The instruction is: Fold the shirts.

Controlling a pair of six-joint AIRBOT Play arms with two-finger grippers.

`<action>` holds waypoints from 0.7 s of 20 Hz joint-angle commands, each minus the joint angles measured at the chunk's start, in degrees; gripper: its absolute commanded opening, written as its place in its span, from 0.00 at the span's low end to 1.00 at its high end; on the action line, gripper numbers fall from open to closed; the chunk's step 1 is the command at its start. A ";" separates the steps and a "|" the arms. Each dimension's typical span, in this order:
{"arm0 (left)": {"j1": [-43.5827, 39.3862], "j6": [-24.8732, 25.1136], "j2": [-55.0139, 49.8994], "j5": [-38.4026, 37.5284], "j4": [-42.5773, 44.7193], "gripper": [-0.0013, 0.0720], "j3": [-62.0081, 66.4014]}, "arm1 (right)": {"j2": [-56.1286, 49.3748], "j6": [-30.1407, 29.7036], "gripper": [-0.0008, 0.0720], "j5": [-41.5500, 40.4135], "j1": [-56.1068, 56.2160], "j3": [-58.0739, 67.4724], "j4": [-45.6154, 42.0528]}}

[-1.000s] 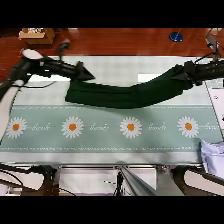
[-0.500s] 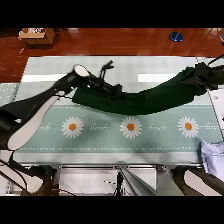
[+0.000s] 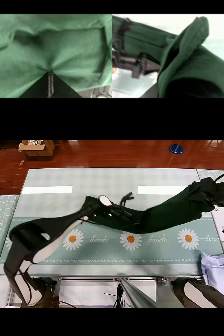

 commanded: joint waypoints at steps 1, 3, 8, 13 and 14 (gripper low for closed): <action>-4.00 0.59 -2.49 0.79 -3.37 0.05 0.02 | 0.17 0.37 0.05 0.55 0.02 0.07 -0.57; -4.07 0.66 -3.08 1.27 -3.30 0.04 0.02 | 0.17 0.35 0.05 0.52 0.02 0.07 -1.27; 7.32 1.68 1.97 0.85 1.09 0.04 -0.02 | 0.17 0.09 0.05 0.57 0.02 0.07 -1.53; 27.04 1.20 17.03 -4.66 12.26 0.04 -0.02 | 0.17 -0.74 0.05 -2.67 5.25 0.07 -3.91; 30.51 1.20 20.35 -5.57 13.79 0.04 -0.02 | 0.15 -0.72 0.05 -4.48 7.67 0.07 -5.03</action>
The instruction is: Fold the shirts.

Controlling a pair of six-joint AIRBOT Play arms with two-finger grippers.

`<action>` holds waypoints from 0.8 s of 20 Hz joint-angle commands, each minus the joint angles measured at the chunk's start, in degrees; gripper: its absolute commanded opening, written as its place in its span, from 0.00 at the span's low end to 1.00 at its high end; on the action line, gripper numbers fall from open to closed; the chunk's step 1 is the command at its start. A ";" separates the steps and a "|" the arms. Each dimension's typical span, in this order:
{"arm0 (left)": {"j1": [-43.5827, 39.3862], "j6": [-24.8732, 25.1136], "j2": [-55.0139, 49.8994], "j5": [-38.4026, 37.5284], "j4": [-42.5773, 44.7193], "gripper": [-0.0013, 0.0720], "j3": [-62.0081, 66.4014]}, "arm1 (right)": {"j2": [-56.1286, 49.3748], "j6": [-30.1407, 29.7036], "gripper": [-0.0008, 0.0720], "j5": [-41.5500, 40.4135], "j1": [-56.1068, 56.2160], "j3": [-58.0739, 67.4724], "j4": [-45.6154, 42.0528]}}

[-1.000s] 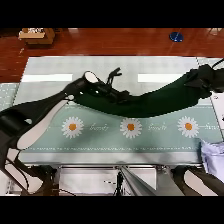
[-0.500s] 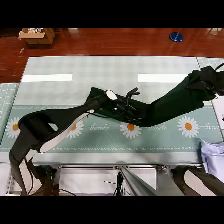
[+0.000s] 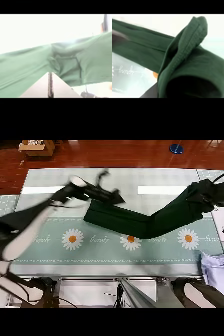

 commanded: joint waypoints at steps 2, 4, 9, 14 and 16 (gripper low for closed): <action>16.44 -0.13 14.34 -4.70 8.87 0.04 -0.02 | -0.50 0.50 0.05 -7.56 9.25 0.04 -4.31; 22.93 -0.13 20.11 -6.88 10.88 0.04 -0.02 | -2.08 1.18 0.05 -10.75 13.94 0.04 -4.74; 36.52 0.09 29.79 -13.00 11.08 0.04 -0.02 | -9.86 2.75 0.05 -19.10 24.90 0.04 -4.63; 47.89 1.38 32.54 -16.15 12.33 0.04 0.00 | -19.58 3.50 0.05 -28.63 34.25 0.04 -4.48; 50.31 1.22 32.68 -18.49 12.33 0.04 -0.02 | -22.91 4.72 0.05 -32.26 36.61 0.04 -4.46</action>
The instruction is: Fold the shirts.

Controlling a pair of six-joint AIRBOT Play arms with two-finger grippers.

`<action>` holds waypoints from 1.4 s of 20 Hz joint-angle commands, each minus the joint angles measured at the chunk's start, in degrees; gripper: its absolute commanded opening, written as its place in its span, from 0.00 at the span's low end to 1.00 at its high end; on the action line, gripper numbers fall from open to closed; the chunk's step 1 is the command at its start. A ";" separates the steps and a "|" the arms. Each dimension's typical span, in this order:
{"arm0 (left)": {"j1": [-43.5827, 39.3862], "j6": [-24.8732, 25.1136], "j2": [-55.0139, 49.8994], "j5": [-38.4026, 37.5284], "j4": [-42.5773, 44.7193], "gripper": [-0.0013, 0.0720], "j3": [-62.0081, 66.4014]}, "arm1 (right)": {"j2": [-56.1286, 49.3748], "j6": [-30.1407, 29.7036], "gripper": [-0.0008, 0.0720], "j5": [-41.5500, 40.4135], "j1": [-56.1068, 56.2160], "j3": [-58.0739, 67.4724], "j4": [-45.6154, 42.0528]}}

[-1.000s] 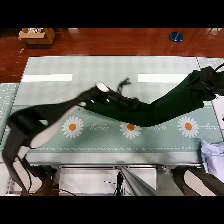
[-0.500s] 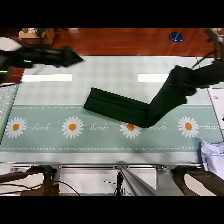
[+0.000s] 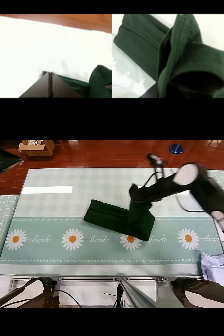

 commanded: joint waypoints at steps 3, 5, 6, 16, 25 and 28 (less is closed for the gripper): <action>4.90 0.15 1.49 -4.42 0.35 0.04 -0.02 | -8.90 1.68 0.05 -12.41 6.60 0.07 1.73; 4.52 0.15 1.79 -4.59 0.35 0.04 -0.02 | -11.32 2.43 0.05 -15.50 7.50 0.07 5.35; 4.52 0.17 1.88 -4.59 0.35 0.04 -0.02 | -12.41 2.49 0.05 -16.96 7.87 0.07 7.65; 4.52 0.33 1.88 -4.50 0.37 0.04 -0.02 | -10.86 -7.58 0.59 -22.60 9.07 0.13 19.30; 4.52 0.35 1.44 -4.33 0.37 0.04 -0.76 | 3.63 -8.20 0.59 4.74 -6.05 0.13 -0.68; 4.52 0.35 1.44 -4.44 0.37 0.05 -1.97 | 4.90 -2.82 0.69 23.04 -15.61 -1.70 -21.92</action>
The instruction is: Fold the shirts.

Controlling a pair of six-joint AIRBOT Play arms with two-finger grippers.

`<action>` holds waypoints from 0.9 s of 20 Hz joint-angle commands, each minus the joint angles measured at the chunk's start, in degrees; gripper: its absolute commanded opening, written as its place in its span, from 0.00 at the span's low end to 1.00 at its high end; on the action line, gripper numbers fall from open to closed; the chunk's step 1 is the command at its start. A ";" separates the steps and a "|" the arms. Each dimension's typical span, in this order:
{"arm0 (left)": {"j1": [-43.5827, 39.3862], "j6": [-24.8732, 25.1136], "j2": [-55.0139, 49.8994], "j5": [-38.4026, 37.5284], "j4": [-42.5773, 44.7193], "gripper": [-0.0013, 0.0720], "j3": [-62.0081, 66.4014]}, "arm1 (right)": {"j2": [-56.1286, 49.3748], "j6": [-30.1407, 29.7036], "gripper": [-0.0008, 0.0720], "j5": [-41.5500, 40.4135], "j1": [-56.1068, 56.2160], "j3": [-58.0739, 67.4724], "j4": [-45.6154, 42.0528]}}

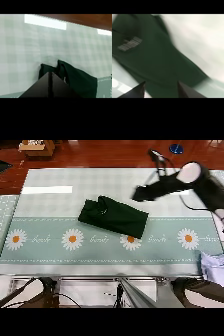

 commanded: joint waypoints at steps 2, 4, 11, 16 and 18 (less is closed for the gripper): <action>0.02 0.02 -0.02 -0.17 -0.02 0.05 -0.94 | 2.56 3.56 0.70 16.39 -15.10 -6.34 -8.52; 0.02 0.02 0.00 -0.17 -0.04 0.05 -0.94 | 2.56 2.32 0.83 9.20 -19.41 -13.22 7.23; 0.02 -0.02 -0.02 -0.15 -0.04 0.05 -0.94 | 2.49 -1.05 0.83 -16.44 -12.63 -33.77 25.35; 0.02 -0.20 0.00 -0.15 -0.09 0.05 -0.94 | -2.23 -1.14 0.81 -23.12 -4.81 -34.38 31.08; 0.02 -0.20 0.00 -0.17 -0.09 0.05 -0.94 | -4.59 -3.48 0.21 -24.98 -2.47 -34.38 37.35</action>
